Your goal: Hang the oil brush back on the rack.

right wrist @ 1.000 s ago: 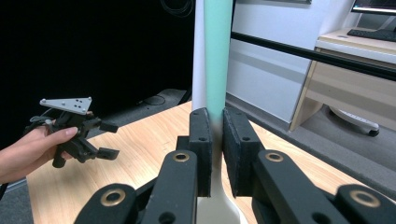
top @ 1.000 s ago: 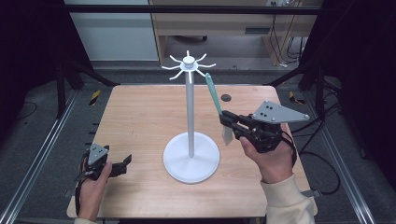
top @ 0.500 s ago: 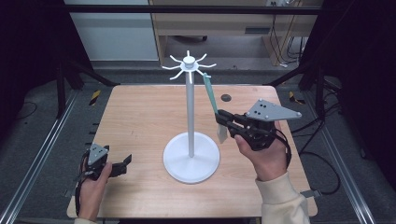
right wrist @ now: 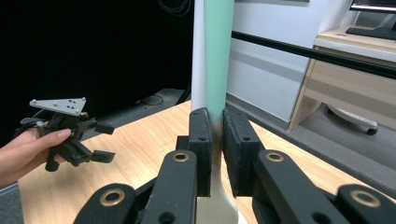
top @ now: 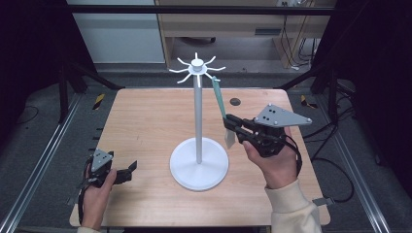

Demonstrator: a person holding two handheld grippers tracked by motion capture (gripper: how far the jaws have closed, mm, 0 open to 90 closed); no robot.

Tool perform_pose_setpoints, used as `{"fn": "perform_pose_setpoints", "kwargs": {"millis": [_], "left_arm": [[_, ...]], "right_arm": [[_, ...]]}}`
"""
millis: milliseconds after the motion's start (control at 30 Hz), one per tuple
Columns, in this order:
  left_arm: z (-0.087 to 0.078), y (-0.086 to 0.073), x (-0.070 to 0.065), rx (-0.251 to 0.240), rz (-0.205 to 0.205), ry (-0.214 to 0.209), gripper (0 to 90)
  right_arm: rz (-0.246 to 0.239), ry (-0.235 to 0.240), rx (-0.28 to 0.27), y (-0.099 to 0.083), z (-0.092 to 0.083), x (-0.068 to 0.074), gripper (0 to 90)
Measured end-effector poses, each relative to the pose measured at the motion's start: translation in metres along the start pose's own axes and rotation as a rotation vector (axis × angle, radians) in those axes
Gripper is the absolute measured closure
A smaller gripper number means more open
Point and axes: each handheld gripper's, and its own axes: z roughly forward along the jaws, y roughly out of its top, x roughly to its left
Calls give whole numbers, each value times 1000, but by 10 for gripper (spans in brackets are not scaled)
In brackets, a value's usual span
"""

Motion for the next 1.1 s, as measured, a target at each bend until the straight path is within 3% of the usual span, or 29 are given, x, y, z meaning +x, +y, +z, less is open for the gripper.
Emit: {"fn": "perform_pose_setpoints", "kwargs": {"millis": [1100], "left_arm": [[1,-1,-1,8,0,-4,29]], "right_arm": [[15,3,8,-2,7,0,810]]}}
